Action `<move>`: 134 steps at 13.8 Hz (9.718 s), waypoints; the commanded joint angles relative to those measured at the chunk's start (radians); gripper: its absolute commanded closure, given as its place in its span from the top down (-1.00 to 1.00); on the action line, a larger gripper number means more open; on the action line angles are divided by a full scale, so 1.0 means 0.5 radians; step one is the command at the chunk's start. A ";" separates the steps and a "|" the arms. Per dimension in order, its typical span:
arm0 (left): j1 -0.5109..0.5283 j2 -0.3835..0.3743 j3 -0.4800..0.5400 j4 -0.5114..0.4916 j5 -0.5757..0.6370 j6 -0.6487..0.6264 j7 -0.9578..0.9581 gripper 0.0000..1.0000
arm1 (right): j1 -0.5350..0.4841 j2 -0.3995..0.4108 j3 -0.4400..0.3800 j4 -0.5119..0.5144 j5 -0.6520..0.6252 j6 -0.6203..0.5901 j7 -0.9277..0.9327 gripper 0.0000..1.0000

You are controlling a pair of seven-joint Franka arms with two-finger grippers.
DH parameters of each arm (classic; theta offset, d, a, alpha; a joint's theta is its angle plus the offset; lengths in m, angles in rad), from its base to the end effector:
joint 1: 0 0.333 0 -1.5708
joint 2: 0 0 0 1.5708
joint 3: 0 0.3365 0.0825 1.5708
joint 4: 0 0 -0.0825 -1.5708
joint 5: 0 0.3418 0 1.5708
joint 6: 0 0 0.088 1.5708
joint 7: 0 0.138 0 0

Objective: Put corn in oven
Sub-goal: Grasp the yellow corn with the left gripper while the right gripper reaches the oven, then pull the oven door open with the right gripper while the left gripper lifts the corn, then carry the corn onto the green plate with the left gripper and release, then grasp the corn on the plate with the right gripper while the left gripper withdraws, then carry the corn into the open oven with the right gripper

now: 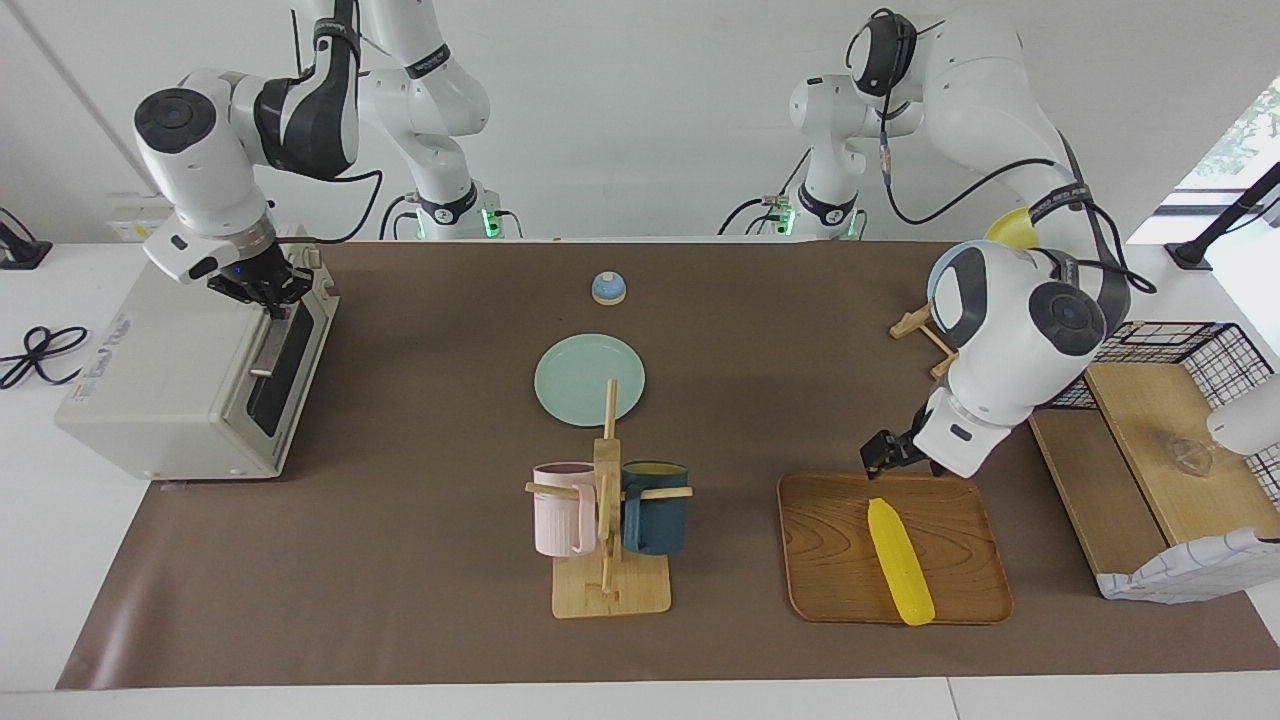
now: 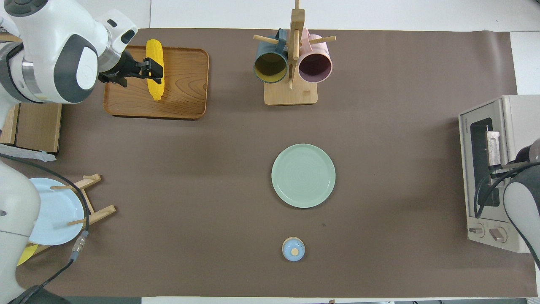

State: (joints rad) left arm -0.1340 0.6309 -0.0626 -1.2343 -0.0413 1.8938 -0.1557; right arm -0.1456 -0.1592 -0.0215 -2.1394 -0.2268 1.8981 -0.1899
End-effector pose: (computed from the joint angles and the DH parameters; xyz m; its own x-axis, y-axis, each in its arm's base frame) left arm 0.6957 -0.1316 0.4013 0.9997 -0.0151 0.0166 -0.0164 -0.9967 0.0799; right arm 0.4418 -0.0982 0.4755 0.9877 0.0926 -0.1261 0.1149 -0.9765 0.1824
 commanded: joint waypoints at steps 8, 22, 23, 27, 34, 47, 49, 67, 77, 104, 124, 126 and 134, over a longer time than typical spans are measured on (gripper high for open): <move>0.016 0.465 0.006 0.312 0.067 0.495 0.060 1.00 | 0.135 0.235 0.012 -0.203 0.107 0.493 0.162 -1.00; 0.026 0.481 0.003 0.250 0.080 0.584 0.075 -0.58 | 0.349 0.509 0.025 -0.342 0.165 0.923 0.437 -1.00; 0.026 0.472 0.003 0.250 0.076 0.548 0.075 -1.00 | 0.419 0.506 0.025 -0.314 0.177 0.883 0.532 -1.00; 0.010 0.297 -0.001 0.250 0.015 0.315 0.054 -1.00 | 0.616 0.454 0.025 -0.012 0.319 0.504 0.687 -1.00; -0.164 -0.524 -0.019 -0.463 0.006 -0.032 -0.298 -1.00 | 0.546 0.343 0.003 0.407 0.264 -0.173 0.674 1.00; -1.189 -0.759 -0.019 -1.391 -0.200 0.991 -1.151 -1.00 | 0.432 0.257 0.003 0.119 0.270 0.118 0.512 1.00; -1.278 -0.658 -0.013 -1.363 -0.200 1.118 -1.231 -1.00 | 0.432 0.248 0.003 0.112 0.270 0.128 0.481 1.00; -1.306 -0.498 -0.001 -1.305 -0.190 1.235 -1.238 1.00 | 0.432 0.248 0.003 0.109 0.273 0.131 0.472 1.00; -0.696 -0.894 0.009 -1.183 -0.175 0.469 -0.953 1.00 | 0.738 0.318 0.025 0.146 0.493 0.272 0.722 1.00; -0.082 -1.259 0.070 -0.747 0.055 -0.732 -0.069 1.00 | 1.675 1.141 0.025 0.637 0.282 0.422 1.794 -1.00; -0.085 -1.317 0.070 -0.879 -0.031 -0.747 -0.078 1.00 | 0.451 0.585 0.006 0.419 -0.123 -0.357 0.475 -1.00; -0.085 -1.320 0.070 -0.879 -0.031 -0.763 -0.081 1.00 | 0.371 0.558 0.006 0.340 -0.123 -0.293 0.414 -1.00; -0.085 -1.320 0.073 -0.882 -0.031 -0.750 -0.084 1.00 | 0.242 0.509 0.009 0.119 -0.117 0.011 0.324 -1.00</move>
State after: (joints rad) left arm -0.1763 -0.0143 -0.0290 -1.6609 -0.0457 1.5214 -0.2015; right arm -0.0028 0.1183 -0.0319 -2.0323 -0.2686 1.8678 -0.0051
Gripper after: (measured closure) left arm 0.000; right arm 0.974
